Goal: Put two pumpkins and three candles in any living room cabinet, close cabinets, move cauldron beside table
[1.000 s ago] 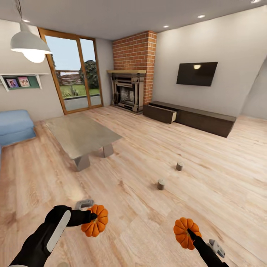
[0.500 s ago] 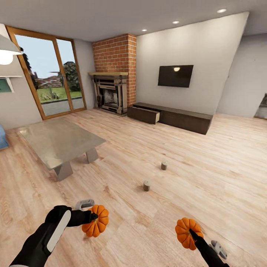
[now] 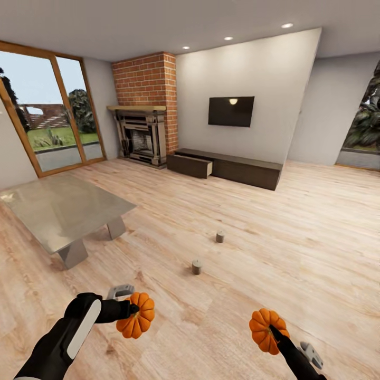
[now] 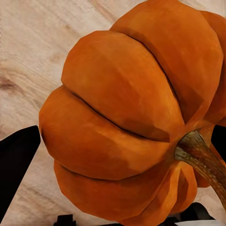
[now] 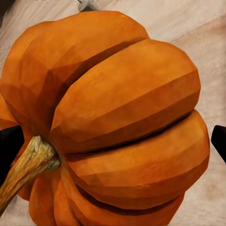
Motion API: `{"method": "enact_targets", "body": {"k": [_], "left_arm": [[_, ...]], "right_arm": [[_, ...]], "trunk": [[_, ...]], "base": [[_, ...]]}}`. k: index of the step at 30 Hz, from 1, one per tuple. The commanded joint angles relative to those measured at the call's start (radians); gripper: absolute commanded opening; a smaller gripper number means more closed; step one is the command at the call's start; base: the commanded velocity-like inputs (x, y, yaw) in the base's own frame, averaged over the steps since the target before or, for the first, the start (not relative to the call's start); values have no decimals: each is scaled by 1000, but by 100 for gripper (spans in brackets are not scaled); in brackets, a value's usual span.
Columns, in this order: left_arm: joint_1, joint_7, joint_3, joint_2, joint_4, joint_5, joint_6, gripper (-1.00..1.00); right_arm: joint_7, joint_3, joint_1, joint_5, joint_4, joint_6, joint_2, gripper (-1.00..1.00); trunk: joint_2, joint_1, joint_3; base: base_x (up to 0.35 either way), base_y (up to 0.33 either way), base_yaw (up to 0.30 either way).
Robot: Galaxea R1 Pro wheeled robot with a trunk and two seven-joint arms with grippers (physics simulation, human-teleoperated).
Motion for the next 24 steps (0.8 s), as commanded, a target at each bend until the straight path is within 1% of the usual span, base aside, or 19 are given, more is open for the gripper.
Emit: {"method": "enact_targets", "body": {"k": [1,4,5,6,7,8,9,12,13,15,17,22,24], "left_arm": [[-1,3,-2,1,1,3,3,-100],[-1,7,-6,-1,3,2,1,-100],[-1,8,-12,-8,5,1,0,-100],[-1,9,-19,-14,9,1,0,-100],[-1,10,-24,-20,15,0,0,-100],[-1,10,-30,-27,26,-4,-1,-100],[-2,11,-33,-31,35,-16,-2,-100],[-2,11,-34,-34,45,-62,-3,-100],[-2,11,-34,-35,45,-69,-3,-100],[-2,11,-34,-36,46,-77,-3,-100],[-2,11,-34,-36,47,-80,-7,-100],[-2,9,-35,-42,44,-80,-26,-100],[-2,8,-36,-43,40,-79,-27,-100]], "right_arm": [[2,-1,-1,-7,1,-2,1,-100],[-1,2,-1,-2,2,-3,1,-100],[-18,8,-1,0,3,0,1,-100],[-49,12,-1,3,3,2,1,-100],[-100,16,-1,8,2,3,1,-100],[-205,24,-1,23,1,5,2,-100],[-317,37,-1,44,-2,5,4,-100],[-510,71,-1,93,-7,5,9,-100],[-541,80,-1,101,-7,6,10,-100],[-577,89,-1,110,-7,9,12,-100],[-592,93,-1,114,-7,10,13,-100],[-599,95,-1,116,-4,8,13,-100],[-596,96,-1,117,-5,7,14,-100]], "trunk": [[7,-4,2],[28,-15,12],[35,-19,15],[42,-23,18],[49,-27,21],[56,-31,24],[63,-35,27],[84,-46,37],[91,-50,40],[105,-58,46],[119,-65,52],[154,-84,68],[154,-84,68]], "base": [[0,0,-11],[0,0,-5],[0,0,-2],[0,0,0],[0,0,0],[0,0,0],[0,0,0],[0,0,0],[0,0,0],[0,0,0],[0,0,0],[0,0,0],[0,0,0]]}}
